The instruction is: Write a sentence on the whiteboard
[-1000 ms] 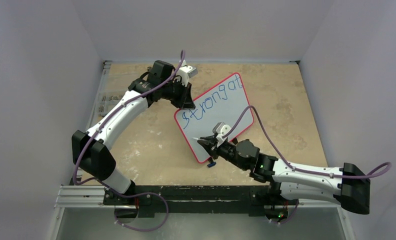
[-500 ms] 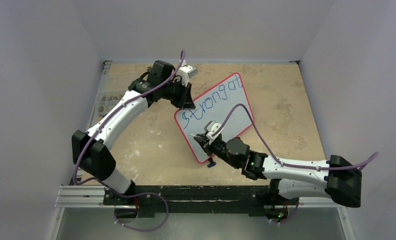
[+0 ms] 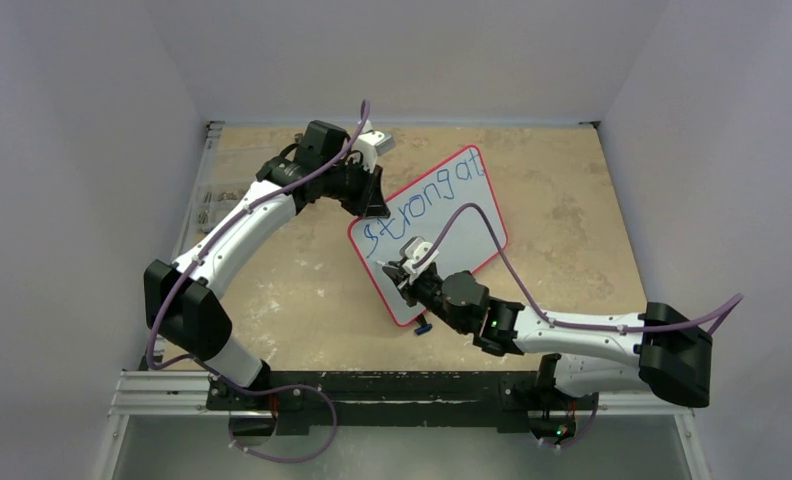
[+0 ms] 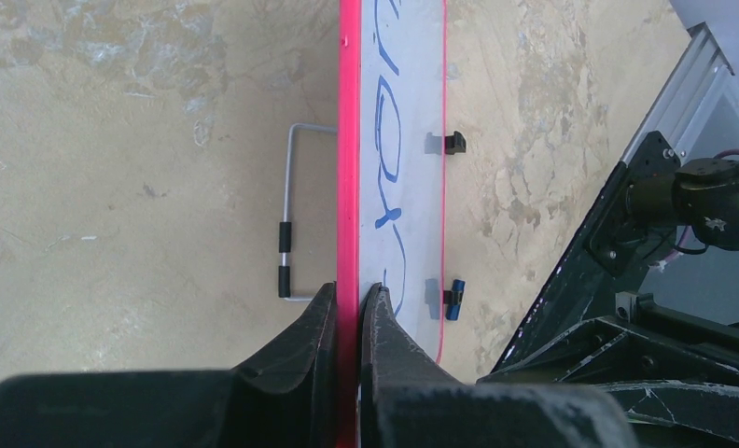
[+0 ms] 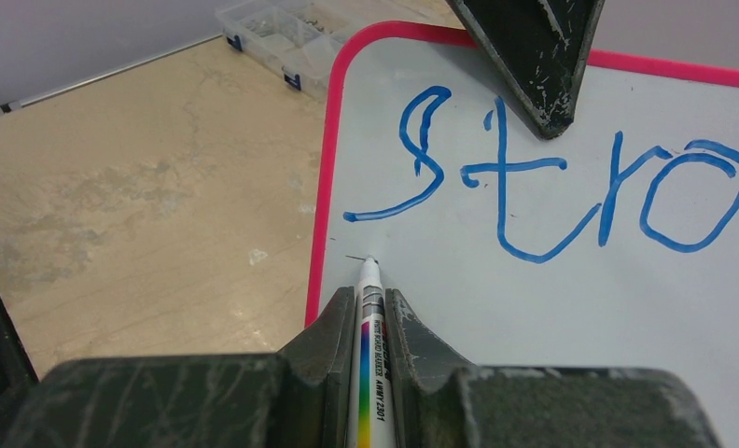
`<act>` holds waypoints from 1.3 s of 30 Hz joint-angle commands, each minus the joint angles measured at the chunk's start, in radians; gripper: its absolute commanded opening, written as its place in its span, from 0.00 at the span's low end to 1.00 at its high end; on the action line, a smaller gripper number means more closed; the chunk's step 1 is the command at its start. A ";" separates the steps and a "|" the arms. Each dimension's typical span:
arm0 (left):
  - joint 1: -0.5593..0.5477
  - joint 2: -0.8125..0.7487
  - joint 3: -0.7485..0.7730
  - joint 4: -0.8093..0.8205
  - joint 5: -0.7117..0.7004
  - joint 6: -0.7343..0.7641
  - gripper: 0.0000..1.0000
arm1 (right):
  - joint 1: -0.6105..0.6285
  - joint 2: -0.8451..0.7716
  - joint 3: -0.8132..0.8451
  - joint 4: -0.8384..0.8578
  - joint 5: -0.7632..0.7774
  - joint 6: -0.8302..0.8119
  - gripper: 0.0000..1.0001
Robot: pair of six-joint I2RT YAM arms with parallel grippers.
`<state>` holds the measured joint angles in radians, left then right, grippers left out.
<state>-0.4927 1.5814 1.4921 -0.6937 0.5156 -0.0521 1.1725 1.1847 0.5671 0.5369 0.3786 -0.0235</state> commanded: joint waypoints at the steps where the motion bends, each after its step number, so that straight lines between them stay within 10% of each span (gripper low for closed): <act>1: -0.012 0.039 -0.026 -0.111 -0.157 0.083 0.00 | 0.003 0.003 0.029 0.017 0.032 -0.005 0.00; 39: -0.012 0.042 -0.024 -0.114 -0.163 0.084 0.00 | 0.009 -0.072 -0.038 -0.117 0.001 0.099 0.00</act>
<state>-0.4919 1.5822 1.4925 -0.6933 0.5159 -0.0521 1.1782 1.1061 0.4675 0.4480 0.3729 0.1043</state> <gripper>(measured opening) 0.053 0.092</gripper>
